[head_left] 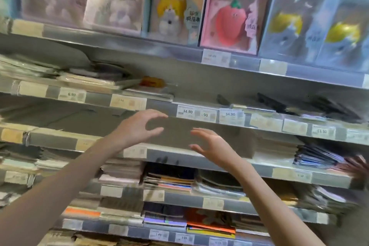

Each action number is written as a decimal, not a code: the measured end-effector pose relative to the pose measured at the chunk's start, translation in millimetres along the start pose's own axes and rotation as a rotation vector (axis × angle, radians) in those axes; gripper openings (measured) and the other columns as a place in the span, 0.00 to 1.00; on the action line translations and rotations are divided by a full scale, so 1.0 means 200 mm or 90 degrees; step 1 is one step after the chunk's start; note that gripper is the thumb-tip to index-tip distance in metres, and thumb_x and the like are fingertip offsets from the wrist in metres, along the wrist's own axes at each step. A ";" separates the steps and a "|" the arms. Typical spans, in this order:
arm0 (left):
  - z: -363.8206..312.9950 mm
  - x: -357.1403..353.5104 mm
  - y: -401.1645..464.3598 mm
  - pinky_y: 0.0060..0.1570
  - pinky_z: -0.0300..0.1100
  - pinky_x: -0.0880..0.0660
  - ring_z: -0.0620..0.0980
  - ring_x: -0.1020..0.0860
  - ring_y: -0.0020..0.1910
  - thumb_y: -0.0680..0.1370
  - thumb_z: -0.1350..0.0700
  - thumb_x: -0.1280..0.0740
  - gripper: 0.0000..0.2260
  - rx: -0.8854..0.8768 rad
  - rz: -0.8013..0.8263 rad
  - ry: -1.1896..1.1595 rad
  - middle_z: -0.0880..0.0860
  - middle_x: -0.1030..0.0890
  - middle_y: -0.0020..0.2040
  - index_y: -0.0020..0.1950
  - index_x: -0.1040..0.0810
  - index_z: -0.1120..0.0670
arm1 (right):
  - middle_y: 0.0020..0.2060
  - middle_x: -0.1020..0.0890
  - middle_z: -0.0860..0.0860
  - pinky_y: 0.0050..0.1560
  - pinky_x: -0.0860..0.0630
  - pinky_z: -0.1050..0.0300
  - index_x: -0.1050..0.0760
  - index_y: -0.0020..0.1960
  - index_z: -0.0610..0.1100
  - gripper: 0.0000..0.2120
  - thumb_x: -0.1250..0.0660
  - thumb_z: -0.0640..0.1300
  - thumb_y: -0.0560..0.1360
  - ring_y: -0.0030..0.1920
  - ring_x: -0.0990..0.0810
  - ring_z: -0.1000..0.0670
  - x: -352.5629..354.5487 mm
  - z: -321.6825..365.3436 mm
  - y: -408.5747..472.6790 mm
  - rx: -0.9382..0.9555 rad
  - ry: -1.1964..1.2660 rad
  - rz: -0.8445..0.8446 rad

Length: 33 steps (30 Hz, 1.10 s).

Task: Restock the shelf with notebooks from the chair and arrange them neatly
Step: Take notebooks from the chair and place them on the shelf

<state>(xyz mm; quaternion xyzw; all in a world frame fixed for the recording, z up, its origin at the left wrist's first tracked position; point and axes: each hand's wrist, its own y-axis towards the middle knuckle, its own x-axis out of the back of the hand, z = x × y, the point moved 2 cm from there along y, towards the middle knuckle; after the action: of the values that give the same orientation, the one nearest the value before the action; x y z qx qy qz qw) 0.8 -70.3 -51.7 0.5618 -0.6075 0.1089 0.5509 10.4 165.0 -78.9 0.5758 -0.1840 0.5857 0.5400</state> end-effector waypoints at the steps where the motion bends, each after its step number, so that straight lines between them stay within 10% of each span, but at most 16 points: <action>1: -0.01 0.04 0.07 0.62 0.45 0.31 0.42 0.30 0.63 0.75 0.48 0.34 0.16 -0.010 -0.020 0.003 0.41 0.28 0.64 0.63 0.28 0.42 | 0.68 0.31 0.53 0.70 0.38 0.58 0.32 0.68 0.51 0.24 0.35 0.56 0.74 0.68 0.33 0.54 0.06 -0.01 0.04 0.008 -0.007 -0.021; 15: -0.02 -0.05 0.56 0.52 0.41 0.31 0.48 0.26 0.60 0.71 0.29 0.47 0.25 0.076 -0.017 0.258 0.43 0.23 0.61 0.64 0.29 0.36 | 0.64 0.26 0.52 0.65 0.37 0.62 0.27 0.64 0.48 0.22 0.34 0.55 0.73 0.66 0.31 0.52 0.54 -0.59 0.16 -0.047 -0.093 -0.152; 33: -0.40 -0.32 0.83 0.62 0.48 0.35 0.52 0.29 0.66 0.72 0.28 0.50 0.26 0.026 0.139 0.223 0.43 0.26 0.65 0.67 0.35 0.34 | 0.65 0.27 0.51 0.58 0.28 0.51 0.30 0.66 0.52 0.35 0.46 0.71 0.67 0.64 0.29 0.49 0.67 -0.87 0.18 -0.206 -0.151 -0.110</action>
<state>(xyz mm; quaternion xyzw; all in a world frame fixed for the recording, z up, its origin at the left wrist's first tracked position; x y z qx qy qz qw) -105.0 83.7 7.6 0.4761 -0.5575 0.2763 0.6214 -69.0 355.0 6.5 0.5601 -0.2879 0.4281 0.6482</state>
